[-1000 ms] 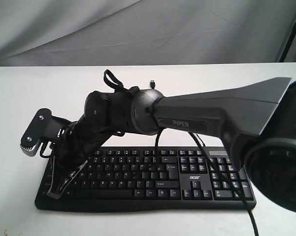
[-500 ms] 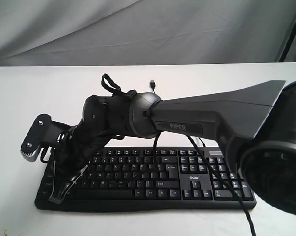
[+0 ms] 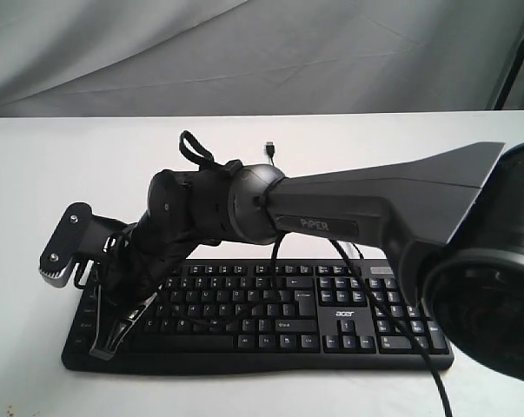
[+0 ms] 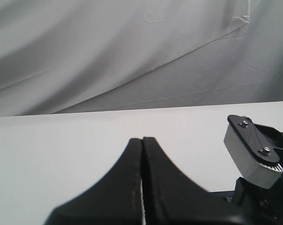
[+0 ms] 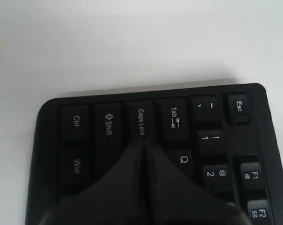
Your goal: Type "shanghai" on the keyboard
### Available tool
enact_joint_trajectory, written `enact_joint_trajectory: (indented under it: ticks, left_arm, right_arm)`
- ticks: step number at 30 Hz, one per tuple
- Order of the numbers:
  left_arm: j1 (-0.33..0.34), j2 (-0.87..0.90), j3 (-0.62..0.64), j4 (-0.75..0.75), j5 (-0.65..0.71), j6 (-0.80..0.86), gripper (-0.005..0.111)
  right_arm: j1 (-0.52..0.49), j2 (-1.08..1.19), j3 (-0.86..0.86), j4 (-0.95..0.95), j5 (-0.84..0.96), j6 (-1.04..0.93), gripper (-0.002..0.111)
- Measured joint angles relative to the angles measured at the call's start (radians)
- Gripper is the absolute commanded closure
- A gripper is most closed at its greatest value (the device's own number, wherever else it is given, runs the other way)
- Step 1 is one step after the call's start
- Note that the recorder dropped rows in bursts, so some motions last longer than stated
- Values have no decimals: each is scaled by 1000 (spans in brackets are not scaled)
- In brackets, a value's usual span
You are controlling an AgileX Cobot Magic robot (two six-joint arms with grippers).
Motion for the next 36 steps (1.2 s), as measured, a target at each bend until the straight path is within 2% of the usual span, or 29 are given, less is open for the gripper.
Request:
enact_joint_trajectory:
  ticks: [12,17,22,29,36]
  left_arm:
    - [0,0,0,0,0,0,107]
    - [0,0,0,0,0,0,107]
    - [0,0,0,0,0,0,107]
    - [0,0,0,0,0,0,107]
    - [0,0,0,0,0,0,107]
  right_arm:
    - [0,8,-2,-3,0,0,108]
    - [0,-42,6,-99,19,56,108]
    - [-28,-165,137,-147,-11,113,108]
    - [-117,-263,400,-84,-140,92,108]
    - [-137,-270,440,-38,-185,72,108]
